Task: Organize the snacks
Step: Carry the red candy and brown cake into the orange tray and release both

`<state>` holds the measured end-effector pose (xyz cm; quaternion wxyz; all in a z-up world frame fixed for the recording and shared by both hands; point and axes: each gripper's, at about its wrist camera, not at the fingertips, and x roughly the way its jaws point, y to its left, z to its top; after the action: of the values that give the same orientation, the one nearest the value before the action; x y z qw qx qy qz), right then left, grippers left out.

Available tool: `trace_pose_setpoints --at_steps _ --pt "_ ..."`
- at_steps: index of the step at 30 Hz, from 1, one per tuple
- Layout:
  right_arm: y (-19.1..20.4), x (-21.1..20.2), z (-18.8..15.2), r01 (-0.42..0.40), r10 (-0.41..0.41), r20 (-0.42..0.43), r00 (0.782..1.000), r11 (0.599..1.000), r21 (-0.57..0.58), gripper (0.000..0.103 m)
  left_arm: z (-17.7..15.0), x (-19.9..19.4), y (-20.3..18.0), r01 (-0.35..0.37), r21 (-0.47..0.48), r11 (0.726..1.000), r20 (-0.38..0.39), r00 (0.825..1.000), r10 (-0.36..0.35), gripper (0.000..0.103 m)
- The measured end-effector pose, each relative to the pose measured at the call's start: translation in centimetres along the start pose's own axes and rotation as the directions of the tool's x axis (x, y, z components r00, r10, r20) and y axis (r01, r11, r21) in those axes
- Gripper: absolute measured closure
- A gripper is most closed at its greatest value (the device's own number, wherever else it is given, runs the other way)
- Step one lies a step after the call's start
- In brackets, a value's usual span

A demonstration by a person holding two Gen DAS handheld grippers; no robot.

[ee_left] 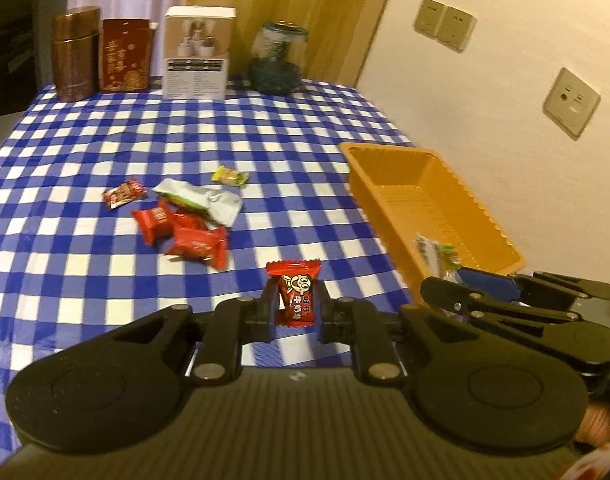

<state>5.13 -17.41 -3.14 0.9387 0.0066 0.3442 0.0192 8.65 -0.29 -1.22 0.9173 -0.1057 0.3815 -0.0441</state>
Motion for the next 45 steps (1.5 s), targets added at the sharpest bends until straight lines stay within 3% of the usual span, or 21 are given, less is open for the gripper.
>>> trace_pose_setpoints --at_steps 10,27,45 --pt "-4.8 -1.6 0.4 0.084 -0.085 0.007 0.996 0.994 0.063 0.067 0.9 1.9 -4.7 0.082 0.037 0.996 -0.023 0.996 -0.081 0.088" --pt "-13.0 -1.9 1.8 0.154 -0.16 0.028 0.987 0.975 0.158 0.067 3.2 6.0 -11.6 0.158 0.085 0.984 -0.039 0.987 -0.155 0.088" --pt "-16.7 0.9 2.9 0.163 -0.168 0.012 0.986 0.971 0.174 0.067 4.2 10.3 -13.7 0.161 0.084 0.983 -0.064 0.986 -0.156 0.088"
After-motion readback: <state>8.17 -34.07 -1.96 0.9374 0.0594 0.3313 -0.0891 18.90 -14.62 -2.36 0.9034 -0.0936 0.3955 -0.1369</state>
